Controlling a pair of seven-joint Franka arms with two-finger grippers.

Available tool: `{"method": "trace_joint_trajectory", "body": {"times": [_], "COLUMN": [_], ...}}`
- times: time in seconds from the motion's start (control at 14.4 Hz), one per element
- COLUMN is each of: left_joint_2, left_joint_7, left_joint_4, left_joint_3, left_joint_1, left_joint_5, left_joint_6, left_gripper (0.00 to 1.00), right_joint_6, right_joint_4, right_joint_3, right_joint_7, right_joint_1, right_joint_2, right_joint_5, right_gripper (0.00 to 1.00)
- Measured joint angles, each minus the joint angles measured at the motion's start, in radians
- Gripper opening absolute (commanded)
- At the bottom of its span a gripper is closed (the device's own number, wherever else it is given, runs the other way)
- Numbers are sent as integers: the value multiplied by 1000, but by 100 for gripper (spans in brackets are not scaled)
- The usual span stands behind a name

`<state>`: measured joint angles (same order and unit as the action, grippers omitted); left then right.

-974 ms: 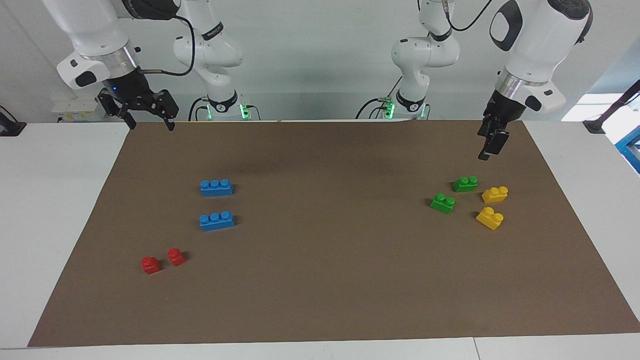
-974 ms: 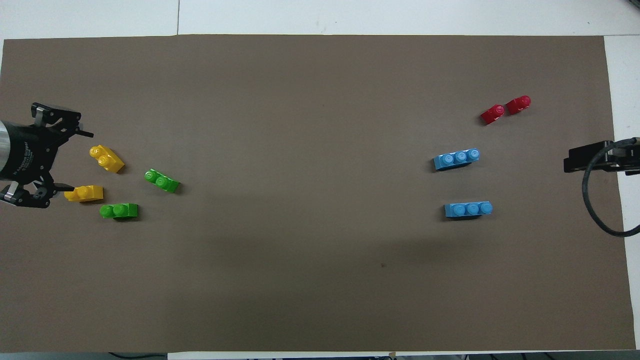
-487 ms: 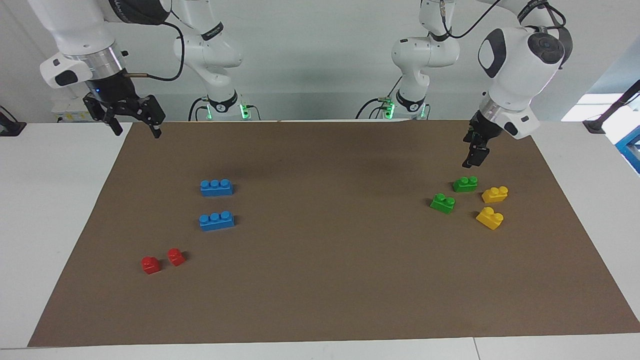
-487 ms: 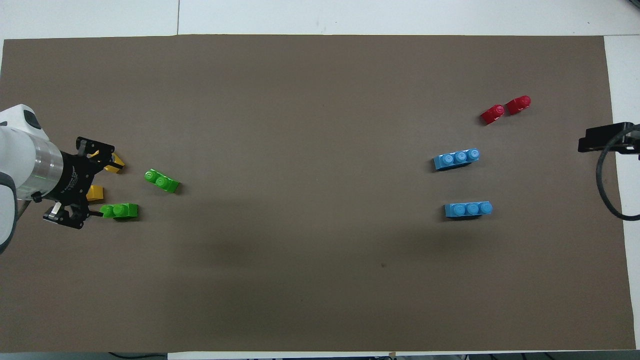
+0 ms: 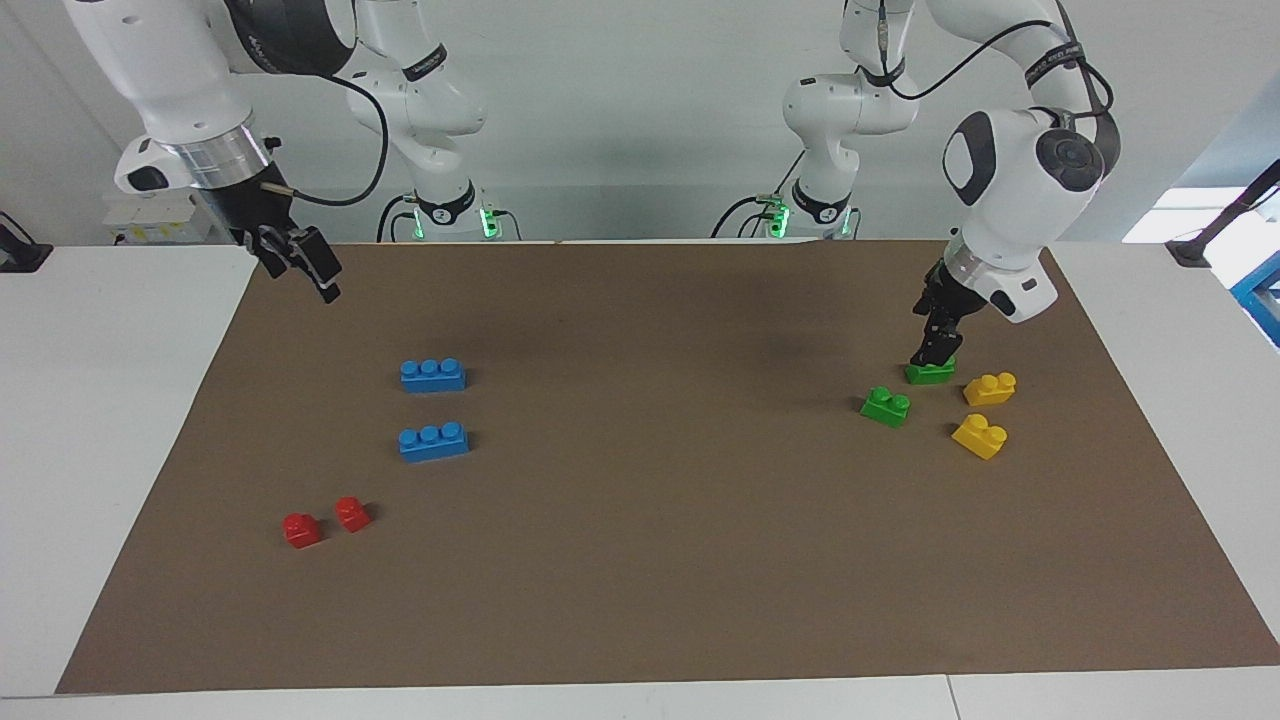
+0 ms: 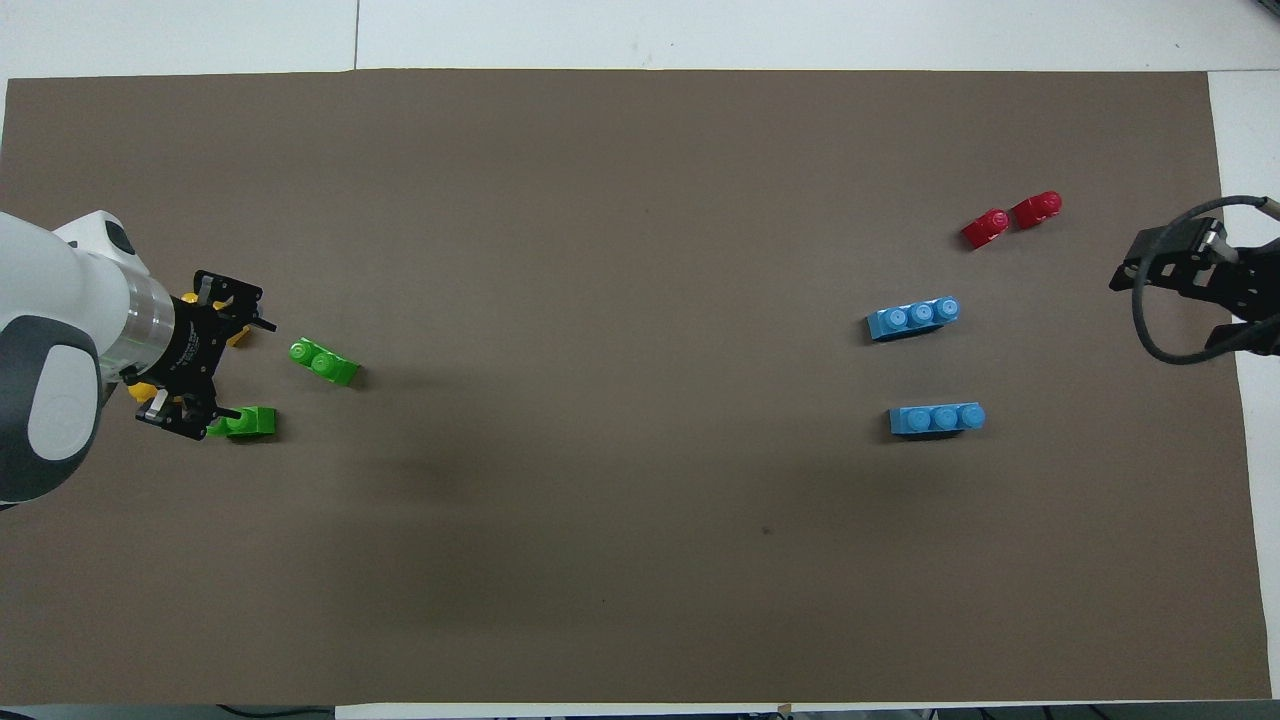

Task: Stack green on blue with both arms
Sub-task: 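Grasp a green brick with the left gripper while the right gripper reaches a blue brick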

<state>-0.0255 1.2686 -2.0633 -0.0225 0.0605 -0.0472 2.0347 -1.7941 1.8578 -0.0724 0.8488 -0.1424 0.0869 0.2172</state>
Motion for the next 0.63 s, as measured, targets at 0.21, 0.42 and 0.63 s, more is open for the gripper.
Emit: {"method": "trace_joint_trajectory", "body": {"times": [0.21, 0.42, 0.63], "left_joint_2": [-51, -101, -136], "left_joint_7": [0, 0, -3], "left_joint_4": [-13, -13, -13], "left_joint_3": [0, 2, 4], "left_joint_1": [0, -3, -5], "left_joint_5": [0, 0, 0], "left_joint_6": [88, 155, 192], "left_gripper": [100, 100, 100], "right_joint_6": [-39, -118, -167], "right_joint_4": [20, 15, -5], "right_joint_3": [2, 2, 1], "right_joint_7": [237, 334, 343], "right_joint_1": [-14, -16, -15], "right_joint_2": [-79, -180, -277], "right_joint_5": [116, 192, 242], "right_gripper": [100, 100, 100]}}
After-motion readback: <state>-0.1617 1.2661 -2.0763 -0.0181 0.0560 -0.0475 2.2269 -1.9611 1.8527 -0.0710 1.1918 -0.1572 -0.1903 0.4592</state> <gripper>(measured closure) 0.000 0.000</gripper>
